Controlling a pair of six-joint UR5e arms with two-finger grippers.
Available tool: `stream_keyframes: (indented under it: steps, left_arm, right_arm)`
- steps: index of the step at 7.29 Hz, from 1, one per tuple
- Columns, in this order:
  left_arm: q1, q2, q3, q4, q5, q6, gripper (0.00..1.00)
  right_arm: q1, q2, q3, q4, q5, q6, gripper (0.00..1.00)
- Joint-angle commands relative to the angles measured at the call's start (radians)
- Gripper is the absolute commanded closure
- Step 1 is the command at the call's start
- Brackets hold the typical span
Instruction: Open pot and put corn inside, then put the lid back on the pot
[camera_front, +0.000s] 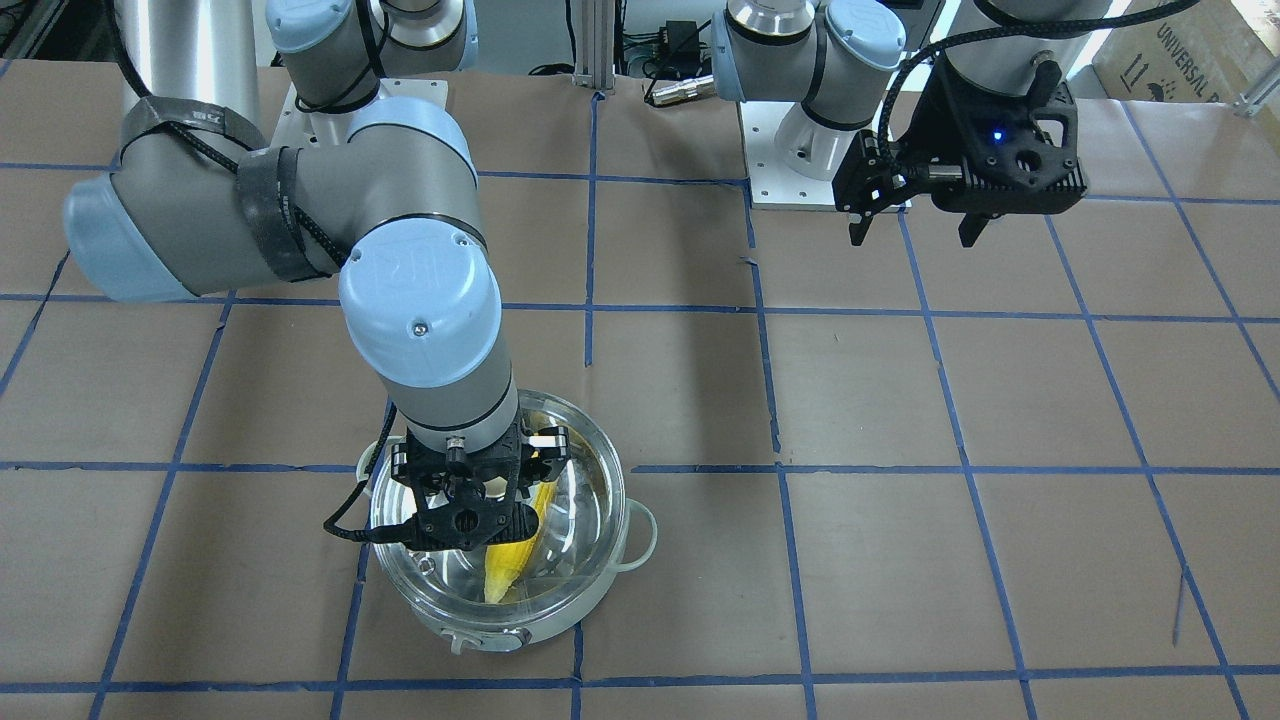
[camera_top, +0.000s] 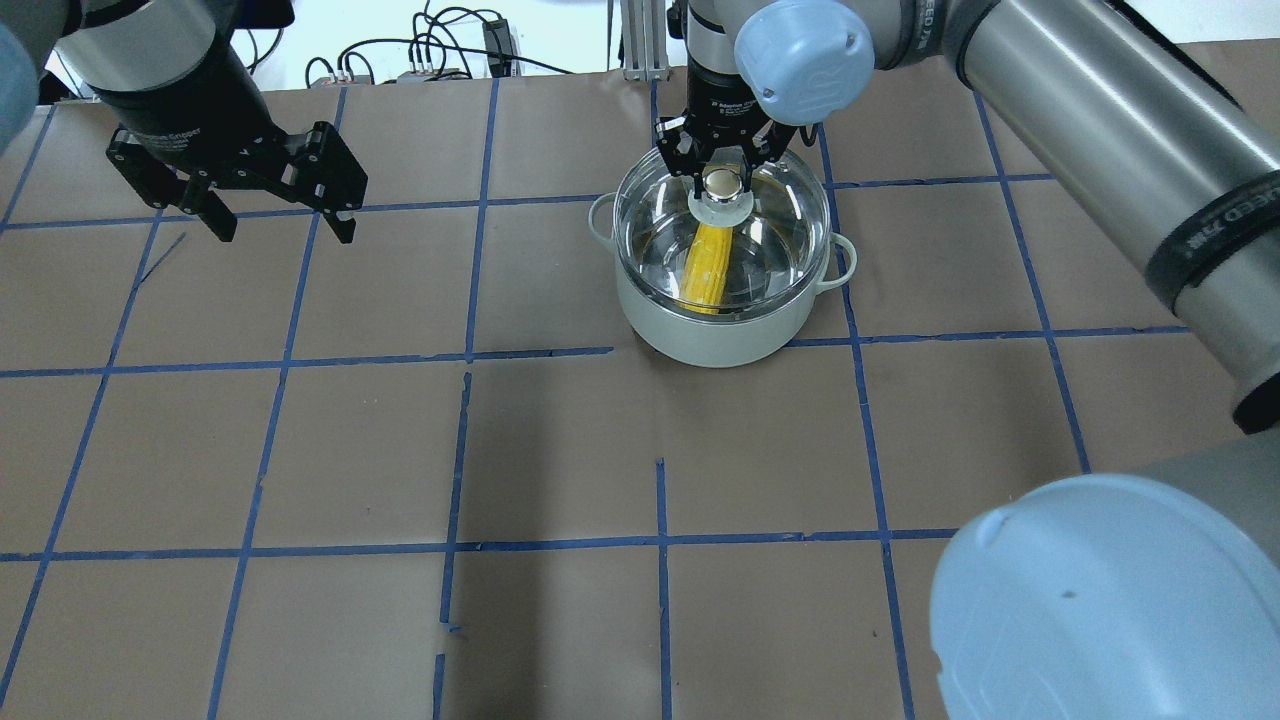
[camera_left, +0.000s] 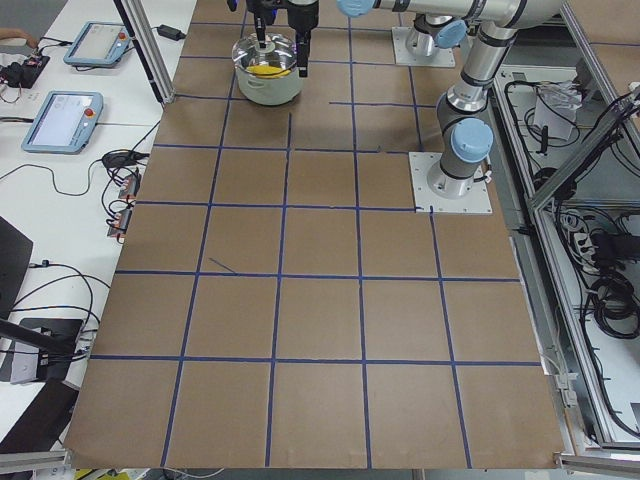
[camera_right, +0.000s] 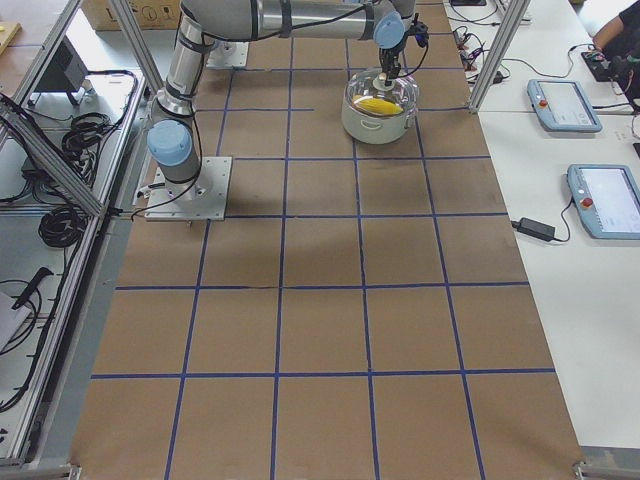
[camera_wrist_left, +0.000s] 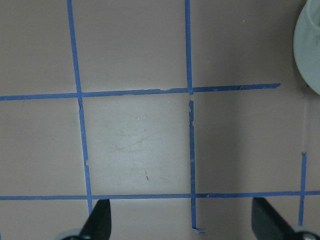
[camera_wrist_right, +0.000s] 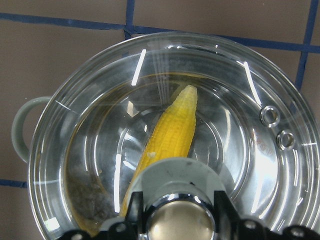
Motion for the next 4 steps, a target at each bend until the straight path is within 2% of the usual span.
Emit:
stream_keyframes:
  steps: [1, 4]
  left_arm:
    - [0.0, -0.001, 0.002, 0.0, 0.0, 0.0, 0.0]
    - [0.0, -0.001, 0.002, 0.001, 0.0, 0.0, 0.0]
  right_arm:
    - [0.0, 0.001, 0.005, 0.004, 0.0, 0.001, 0.57]
    - [0.0, 0.005, 0.005, 0.009, 0.0, -0.004, 0.57]
